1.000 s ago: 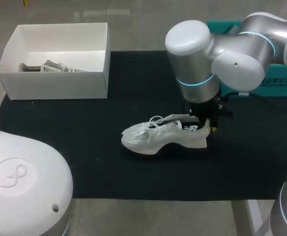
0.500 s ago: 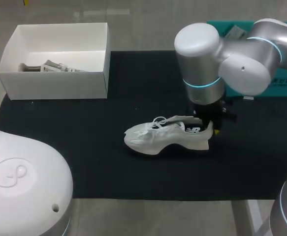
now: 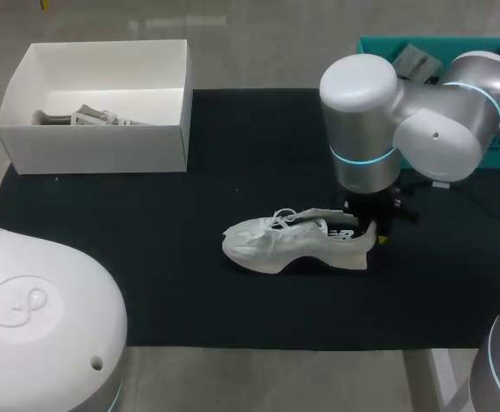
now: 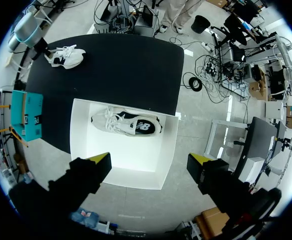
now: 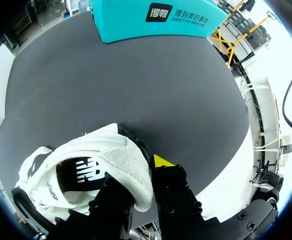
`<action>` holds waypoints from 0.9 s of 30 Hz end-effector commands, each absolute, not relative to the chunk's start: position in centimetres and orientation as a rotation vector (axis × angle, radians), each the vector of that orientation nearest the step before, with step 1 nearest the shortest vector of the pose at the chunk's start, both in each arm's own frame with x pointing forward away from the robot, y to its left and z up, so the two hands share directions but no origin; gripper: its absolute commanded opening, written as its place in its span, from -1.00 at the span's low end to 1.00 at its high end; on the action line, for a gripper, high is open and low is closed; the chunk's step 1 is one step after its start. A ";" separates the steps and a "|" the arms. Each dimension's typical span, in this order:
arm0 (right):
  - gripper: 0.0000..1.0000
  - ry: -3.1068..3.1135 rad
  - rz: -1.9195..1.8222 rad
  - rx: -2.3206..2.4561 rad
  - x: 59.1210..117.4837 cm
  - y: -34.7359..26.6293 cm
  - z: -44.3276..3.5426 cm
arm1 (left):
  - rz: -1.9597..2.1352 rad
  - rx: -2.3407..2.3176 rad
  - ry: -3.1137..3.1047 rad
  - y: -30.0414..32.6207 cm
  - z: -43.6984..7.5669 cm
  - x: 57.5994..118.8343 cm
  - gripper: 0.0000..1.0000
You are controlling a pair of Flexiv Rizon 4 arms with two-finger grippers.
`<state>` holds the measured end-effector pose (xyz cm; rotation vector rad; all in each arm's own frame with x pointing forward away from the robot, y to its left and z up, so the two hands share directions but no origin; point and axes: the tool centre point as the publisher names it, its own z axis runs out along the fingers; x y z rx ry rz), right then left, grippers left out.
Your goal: Take the shoe out of the shoebox, open the shoe tongue, remove and reinsert the insole, then place the shoe into the shoebox
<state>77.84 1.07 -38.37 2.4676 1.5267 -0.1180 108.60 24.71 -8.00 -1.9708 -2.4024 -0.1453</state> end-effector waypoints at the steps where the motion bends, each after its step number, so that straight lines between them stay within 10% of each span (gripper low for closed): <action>1: -1.00 1.015 -0.046 2.713 77.4 1.4 -39.1 | -0.147 -1.971 -2.401 24.7 -8.0 108.6 1.00; 7: -1.00 1.001 -0.067 2.739 77.3 1.4 -39.4 | -0.147 -1.971 -2.401 24.7 -8.0 108.6 1.00; 9: 0.07 0.995 -0.065 2.741 77.3 1.5 -38.9 | -0.147 -1.971 -2.401 24.7 -8.0 108.6 1.00; 10: 1.00 0.993 -0.055 2.748 77.3 1.5 -38.6 | -0.147 -1.971 -2.401 24.7 -8.0 108.6 1.00; 27: 1.00 2.177 0.663 2.296 76.1 4.8 -25.2 | -0.147 -1.971 -2.401 24.7 -8.0 108.6 1.00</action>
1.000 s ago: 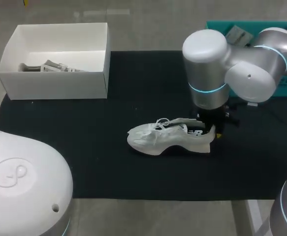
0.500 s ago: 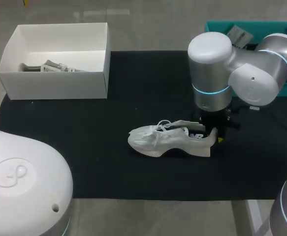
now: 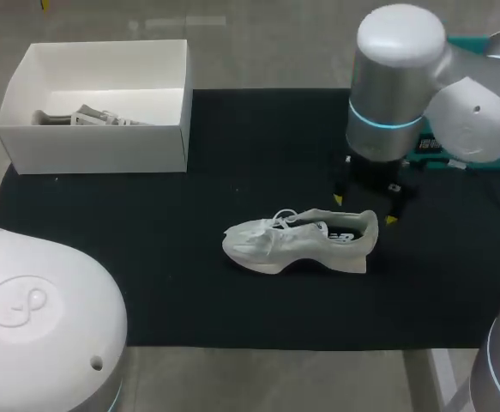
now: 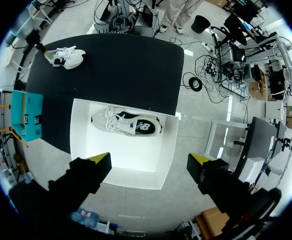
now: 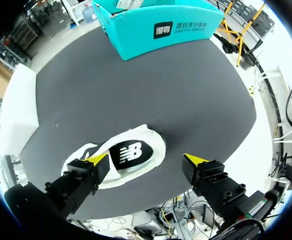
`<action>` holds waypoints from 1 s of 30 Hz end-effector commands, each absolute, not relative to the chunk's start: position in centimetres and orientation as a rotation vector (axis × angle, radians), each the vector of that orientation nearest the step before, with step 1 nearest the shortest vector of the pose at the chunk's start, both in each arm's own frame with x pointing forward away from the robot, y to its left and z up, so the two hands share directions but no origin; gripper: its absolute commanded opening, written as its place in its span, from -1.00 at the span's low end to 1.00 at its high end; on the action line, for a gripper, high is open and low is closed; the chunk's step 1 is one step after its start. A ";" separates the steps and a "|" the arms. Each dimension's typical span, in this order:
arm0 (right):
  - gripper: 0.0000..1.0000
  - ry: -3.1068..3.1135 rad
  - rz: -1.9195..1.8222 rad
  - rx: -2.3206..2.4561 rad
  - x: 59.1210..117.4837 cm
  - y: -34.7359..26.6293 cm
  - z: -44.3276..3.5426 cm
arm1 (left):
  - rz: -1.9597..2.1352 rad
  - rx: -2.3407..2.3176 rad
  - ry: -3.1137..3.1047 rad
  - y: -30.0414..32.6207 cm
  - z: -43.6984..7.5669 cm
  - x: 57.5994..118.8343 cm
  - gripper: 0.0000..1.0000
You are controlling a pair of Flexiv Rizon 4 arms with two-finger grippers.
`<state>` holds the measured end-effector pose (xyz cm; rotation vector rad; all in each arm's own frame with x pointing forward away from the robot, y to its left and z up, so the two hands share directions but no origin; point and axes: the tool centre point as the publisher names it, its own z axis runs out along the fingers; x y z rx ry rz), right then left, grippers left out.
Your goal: Take the shoe out of the shoebox, open the shoe tongue, remove and reinsert the insole, then place the shoe into the shoebox
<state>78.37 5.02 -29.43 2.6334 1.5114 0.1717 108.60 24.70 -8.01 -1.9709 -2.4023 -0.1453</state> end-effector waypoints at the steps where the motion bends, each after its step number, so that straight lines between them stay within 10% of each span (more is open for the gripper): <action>1: 1.00 2.428 0.716 2.154 75.6 5.1 -24.5 | -0.147 -1.971 -2.401 24.7 -8.0 108.6 1.00; 30: 1.00 3.404 0.697 0.742 72.8 3.5 -21.3 | -0.147 -1.971 -2.401 24.7 -8.0 108.6 1.00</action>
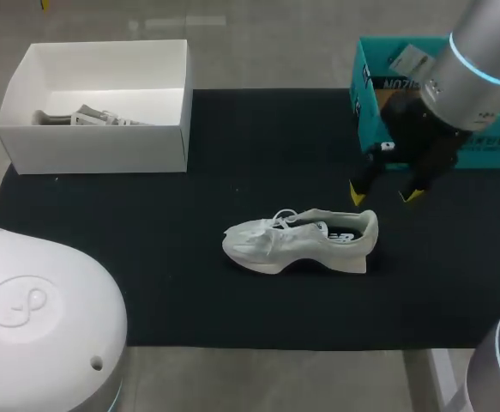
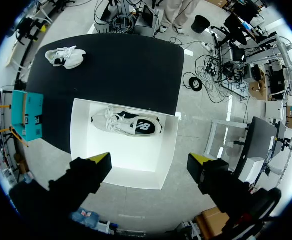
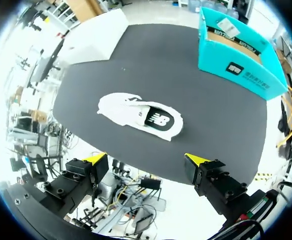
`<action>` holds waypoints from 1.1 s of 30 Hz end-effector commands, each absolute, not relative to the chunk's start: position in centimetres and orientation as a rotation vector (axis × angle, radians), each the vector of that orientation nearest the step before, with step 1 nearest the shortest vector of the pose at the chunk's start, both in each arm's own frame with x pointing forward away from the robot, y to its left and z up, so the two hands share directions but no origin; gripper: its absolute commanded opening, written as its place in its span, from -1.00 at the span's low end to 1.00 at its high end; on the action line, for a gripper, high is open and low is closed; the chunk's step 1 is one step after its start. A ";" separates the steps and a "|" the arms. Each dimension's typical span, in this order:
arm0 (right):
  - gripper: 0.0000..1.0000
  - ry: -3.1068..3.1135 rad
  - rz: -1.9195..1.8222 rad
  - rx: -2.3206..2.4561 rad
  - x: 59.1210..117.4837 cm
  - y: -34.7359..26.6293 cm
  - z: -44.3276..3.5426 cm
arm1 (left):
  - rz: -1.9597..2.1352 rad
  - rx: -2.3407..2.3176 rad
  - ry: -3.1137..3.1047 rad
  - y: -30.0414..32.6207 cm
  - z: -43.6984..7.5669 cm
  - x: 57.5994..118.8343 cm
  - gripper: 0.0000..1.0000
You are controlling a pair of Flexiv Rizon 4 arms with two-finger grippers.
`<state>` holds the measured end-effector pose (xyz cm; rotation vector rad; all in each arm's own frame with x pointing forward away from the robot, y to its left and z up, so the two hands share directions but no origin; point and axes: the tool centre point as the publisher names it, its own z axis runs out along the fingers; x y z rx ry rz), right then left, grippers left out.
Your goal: Take the shoe out of the shoebox, open the shoe tongue, remove and reinsert the insole, then place the shoe into the shoebox
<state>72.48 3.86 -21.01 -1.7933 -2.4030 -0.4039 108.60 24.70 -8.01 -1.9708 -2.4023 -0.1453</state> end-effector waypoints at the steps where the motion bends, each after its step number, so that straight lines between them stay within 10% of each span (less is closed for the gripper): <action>1: 1.00 -2.616 -0.536 -0.570 72.8 3.5 -21.3 | -0.147 -1.971 -2.401 24.7 -8.0 108.6 1.00; 33: 1.00 -3.144 -0.776 0.007 79.2 0.9 -22.9 | -0.147 -1.971 -2.401 24.7 -8.0 108.6 1.00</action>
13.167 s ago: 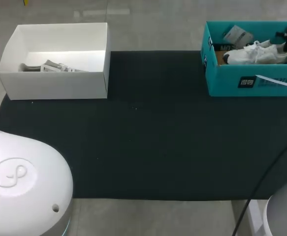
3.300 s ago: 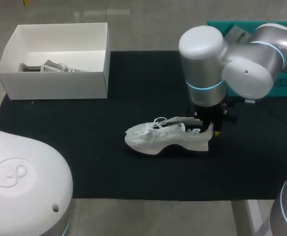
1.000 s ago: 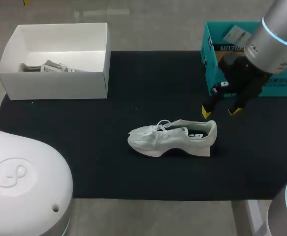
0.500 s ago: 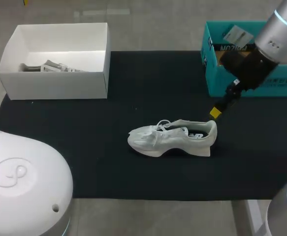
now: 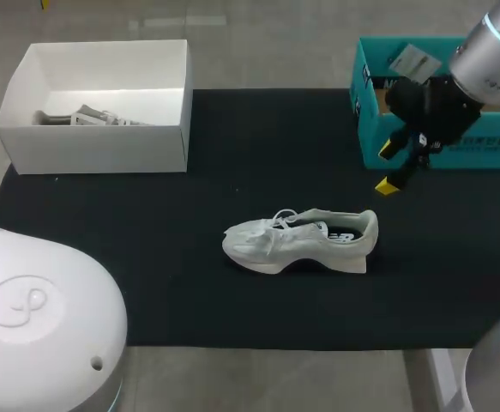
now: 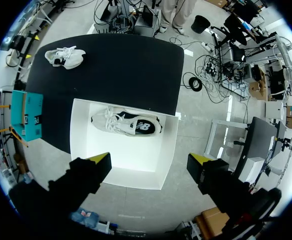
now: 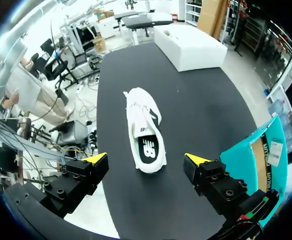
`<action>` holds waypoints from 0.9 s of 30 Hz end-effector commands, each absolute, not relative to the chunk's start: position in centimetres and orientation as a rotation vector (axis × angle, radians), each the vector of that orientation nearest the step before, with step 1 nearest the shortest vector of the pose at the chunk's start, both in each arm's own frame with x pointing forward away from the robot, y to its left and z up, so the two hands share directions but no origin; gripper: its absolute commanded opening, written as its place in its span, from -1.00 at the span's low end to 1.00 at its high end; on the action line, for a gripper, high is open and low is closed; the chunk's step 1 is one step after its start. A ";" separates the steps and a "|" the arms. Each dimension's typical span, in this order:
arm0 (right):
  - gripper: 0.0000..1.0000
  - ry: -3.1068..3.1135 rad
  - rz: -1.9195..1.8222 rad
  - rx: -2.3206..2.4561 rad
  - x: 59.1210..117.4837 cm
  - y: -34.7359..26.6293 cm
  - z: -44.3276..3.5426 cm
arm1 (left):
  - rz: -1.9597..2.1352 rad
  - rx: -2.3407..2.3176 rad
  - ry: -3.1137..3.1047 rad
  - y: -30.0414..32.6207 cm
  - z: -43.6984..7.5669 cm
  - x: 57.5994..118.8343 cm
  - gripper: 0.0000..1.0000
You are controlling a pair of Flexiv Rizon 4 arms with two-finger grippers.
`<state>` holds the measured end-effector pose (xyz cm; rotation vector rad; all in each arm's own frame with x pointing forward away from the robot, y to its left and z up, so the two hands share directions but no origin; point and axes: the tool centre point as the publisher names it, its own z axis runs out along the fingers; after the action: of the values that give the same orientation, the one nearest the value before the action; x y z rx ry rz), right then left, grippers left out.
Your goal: Take the shoe out of the shoebox, open the shoe tongue, remove and reinsert the insole, then place the shoe into the shoebox
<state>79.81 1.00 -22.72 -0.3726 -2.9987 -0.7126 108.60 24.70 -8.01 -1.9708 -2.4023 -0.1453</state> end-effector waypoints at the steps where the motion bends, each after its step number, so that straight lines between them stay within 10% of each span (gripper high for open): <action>1: 1.00 -3.144 -0.776 0.007 79.2 0.9 -22.9 | -0.147 -1.971 -2.401 24.7 -8.0 108.6 1.00; 27: 1.00 -3.074 -1.028 -0.294 79.8 -2.6 -30.9 | -0.147 -1.971 -2.401 24.7 -8.0 108.6 1.00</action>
<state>79.99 -2.36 -29.32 -0.2875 -3.0873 -0.9360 108.60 24.71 -8.01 -1.9709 -2.4024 -0.1453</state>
